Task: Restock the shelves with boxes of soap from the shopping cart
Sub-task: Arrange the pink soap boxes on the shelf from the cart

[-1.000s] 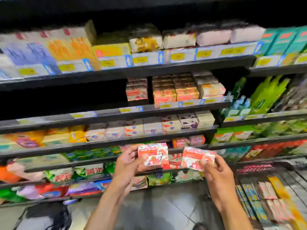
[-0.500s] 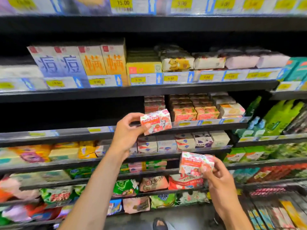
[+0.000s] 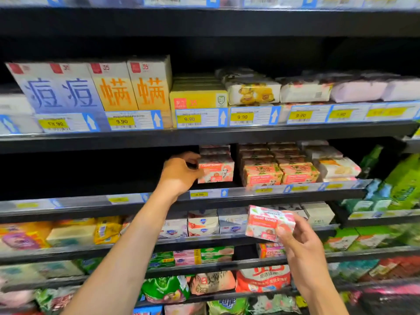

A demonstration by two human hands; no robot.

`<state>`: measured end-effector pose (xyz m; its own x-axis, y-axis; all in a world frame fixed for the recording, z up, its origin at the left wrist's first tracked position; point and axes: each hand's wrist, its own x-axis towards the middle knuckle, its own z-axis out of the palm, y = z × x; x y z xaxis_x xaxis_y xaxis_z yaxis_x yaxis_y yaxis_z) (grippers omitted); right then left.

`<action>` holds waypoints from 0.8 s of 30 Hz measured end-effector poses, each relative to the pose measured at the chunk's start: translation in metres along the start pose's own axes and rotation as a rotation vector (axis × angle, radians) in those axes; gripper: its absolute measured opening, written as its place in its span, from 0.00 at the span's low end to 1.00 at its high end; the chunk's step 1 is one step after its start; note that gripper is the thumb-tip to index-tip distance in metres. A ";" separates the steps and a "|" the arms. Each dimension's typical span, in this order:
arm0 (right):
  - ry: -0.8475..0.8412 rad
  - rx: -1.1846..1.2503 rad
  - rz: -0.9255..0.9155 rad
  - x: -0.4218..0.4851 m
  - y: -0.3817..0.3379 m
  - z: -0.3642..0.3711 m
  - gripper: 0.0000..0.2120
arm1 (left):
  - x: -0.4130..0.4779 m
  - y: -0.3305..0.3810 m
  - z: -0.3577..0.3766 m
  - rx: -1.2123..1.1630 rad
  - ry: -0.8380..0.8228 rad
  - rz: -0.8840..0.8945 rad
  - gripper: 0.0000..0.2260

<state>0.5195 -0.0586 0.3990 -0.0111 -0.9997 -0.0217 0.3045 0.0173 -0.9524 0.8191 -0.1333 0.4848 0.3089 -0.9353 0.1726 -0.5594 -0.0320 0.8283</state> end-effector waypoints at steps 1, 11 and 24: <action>-0.010 -0.009 0.000 0.002 0.002 0.002 0.21 | 0.000 0.000 0.000 0.014 -0.011 0.001 0.17; -0.055 -0.061 -0.007 0.007 0.030 0.011 0.28 | 0.006 -0.006 0.003 0.164 -0.097 0.079 0.16; -0.118 -0.249 -0.243 0.015 -0.016 0.050 0.18 | 0.002 -0.010 0.000 0.392 -0.077 0.161 0.15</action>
<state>0.5620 -0.0744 0.4289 0.0599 -0.9700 0.2355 0.0650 -0.2316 -0.9706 0.8253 -0.1345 0.4765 0.1439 -0.9624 0.2304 -0.8505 -0.0013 0.5260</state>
